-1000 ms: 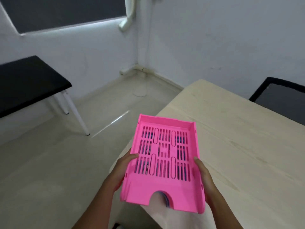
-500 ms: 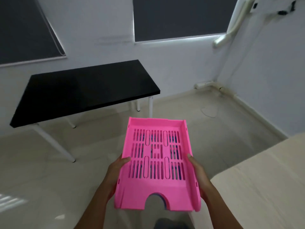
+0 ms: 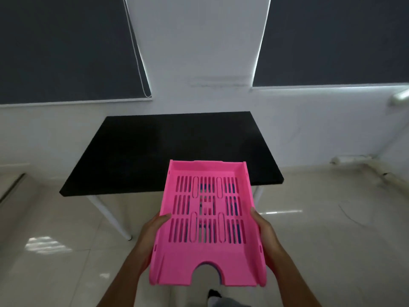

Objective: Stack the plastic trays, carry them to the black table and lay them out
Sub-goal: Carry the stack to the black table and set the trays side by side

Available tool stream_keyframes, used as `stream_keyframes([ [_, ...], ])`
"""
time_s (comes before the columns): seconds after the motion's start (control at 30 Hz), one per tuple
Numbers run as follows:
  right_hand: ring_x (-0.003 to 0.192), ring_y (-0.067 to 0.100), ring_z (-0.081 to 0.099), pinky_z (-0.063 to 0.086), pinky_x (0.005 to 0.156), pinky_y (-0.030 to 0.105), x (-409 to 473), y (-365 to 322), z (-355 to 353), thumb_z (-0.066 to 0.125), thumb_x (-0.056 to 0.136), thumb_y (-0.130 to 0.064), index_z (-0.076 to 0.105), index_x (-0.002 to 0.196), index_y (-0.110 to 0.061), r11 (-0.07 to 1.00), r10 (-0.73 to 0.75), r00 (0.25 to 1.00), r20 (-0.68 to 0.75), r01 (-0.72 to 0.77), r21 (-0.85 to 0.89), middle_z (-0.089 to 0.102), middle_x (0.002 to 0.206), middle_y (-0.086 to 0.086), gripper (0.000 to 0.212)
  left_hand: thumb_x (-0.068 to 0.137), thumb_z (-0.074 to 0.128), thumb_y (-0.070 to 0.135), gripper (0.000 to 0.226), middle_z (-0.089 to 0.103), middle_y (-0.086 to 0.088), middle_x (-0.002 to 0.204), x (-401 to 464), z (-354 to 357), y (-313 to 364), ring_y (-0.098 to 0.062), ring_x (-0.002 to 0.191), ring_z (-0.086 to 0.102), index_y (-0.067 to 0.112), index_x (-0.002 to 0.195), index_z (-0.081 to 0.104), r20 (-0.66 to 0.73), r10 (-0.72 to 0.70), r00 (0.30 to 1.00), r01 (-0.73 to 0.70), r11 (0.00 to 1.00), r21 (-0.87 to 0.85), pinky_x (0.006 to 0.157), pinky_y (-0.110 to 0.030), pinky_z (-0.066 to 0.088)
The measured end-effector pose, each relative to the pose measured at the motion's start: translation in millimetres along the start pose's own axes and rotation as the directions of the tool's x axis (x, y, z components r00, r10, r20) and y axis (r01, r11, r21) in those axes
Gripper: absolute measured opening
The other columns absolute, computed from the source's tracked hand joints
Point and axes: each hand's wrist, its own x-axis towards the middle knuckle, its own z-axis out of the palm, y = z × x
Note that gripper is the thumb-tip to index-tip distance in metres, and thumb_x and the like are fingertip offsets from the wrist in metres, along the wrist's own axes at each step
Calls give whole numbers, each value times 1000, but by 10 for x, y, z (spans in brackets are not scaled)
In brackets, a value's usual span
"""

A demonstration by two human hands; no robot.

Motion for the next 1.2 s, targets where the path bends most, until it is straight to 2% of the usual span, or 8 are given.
stream_keyframes([
  [0.17, 96, 45, 67, 49, 99, 68, 1016, -410, 376, 50, 101, -43, 69, 119, 0, 998, 41, 998, 47, -38, -49, 66, 114, 36, 50, 87, 65, 32, 37, 72, -28, 106, 739, -241, 494, -41, 87, 71, 11, 117, 71, -56, -10, 998, 6, 997, -72, 81, -55, 57],
  [0.33, 99, 44, 63, 47, 101, 66, 1981, -744, 795, 51, 102, -33, 65, 126, 2, 995, 94, 994, 64, -92, -28, 65, 114, 32, 44, 80, 72, 31, 39, 74, -25, 104, 1570, -508, 926, -38, 85, 72, 13, 115, 73, -121, -29, 992, 13, 991, -131, 80, -50, 58],
  [0.4, 97, 43, 64, 50, 98, 63, 2376, -822, 941, 50, 103, -31, 64, 127, 4, 995, 100, 994, 48, -99, -29, 67, 110, 29, 45, 79, 73, 31, 42, 74, -26, 106, 1961, -639, 1070, -39, 87, 72, 11, 115, 73, -123, -50, 991, 33, 991, -133, 85, -53, 57],
  [0.57, 83, 33, 74, 61, 70, 43, 3199, -1073, 1268, 52, 101, -33, 67, 123, -1, 993, 115, 993, 35, -114, -11, 74, 101, 22, 42, 76, 73, 29, 45, 74, -26, 108, 2864, -883, 1481, -37, 86, 72, 9, 118, 72, -86, -75, 993, 59, 983, -172, 82, -50, 57],
  [0.77, 85, 34, 76, 64, 69, 43, 3902, -1432, 1511, 54, 99, -34, 66, 124, -4, 987, 158, 987, -23, -158, 23, 76, 107, 23, 41, 83, 70, 29, 49, 71, -25, 116, 3610, -984, 2015, -43, 103, 68, 15, 130, 64, -26, -65, 998, 63, 996, -55, 97, -66, 47],
  [0.9, 91, 29, 78, 64, 76, 44, 4142, -1623, 1559, 56, 100, -28, 63, 129, -16, 984, 17, 996, -86, -32, -178, 76, 113, 15, 32, 95, 59, 15, 55, 68, -13, 124, 3905, -936, 2250, -37, 107, 69, 31, 145, 45, -86, 72, 994, -62, 992, 110, 93, -62, 52],
  [1.03, 90, 25, 78, 66, 74, 38, 4155, -1729, 1721, 54, 101, -26, 68, 117, -45, 926, -211, 977, -21, 193, -326, 78, 105, 1, 29, 98, 53, 11, 46, 72, -13, 116, 3964, -806, 2424, -35, 102, 71, 28, 141, 50, -61, 170, 984, -159, 975, 157, 90, -60, 54],
  [1.2, 89, 26, 77, 65, 73, 35, 4220, -1845, 1604, 50, 104, -28, 68, 118, -41, 901, -275, 961, -12, 254, -352, 78, 104, 1, 27, 97, 54, 14, 40, 73, -15, 113, 3996, -543, 2597, -36, 99, 72, 25, 135, 55, -91, 200, 976, -180, 965, 189, 87, -59, 57],
])
